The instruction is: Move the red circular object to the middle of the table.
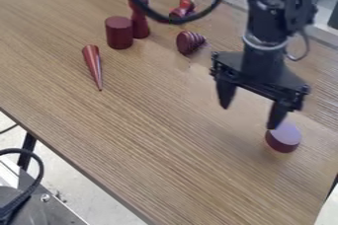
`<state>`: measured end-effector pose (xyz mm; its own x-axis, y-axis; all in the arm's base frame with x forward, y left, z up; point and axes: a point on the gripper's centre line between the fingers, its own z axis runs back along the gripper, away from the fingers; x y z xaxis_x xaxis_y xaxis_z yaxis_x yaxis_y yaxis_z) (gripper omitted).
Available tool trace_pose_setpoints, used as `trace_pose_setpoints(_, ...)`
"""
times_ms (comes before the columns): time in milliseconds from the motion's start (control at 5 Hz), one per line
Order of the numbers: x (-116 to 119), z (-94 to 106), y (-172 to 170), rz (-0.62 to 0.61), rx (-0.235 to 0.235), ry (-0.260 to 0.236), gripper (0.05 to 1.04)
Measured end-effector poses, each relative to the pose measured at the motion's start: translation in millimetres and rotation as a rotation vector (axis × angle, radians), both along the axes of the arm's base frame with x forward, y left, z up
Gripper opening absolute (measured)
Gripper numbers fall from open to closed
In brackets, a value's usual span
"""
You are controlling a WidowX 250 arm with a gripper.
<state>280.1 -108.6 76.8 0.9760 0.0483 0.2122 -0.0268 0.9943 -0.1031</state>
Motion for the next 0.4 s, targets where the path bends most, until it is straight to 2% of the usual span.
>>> trace_pose_setpoints(200,8.5,-0.8,-16.0,-0.022,0.021,0.001,0.991)
trace_pose_setpoints(400,18.1,-16.7,-25.2,-0.037,0.030,0.029,0.991)
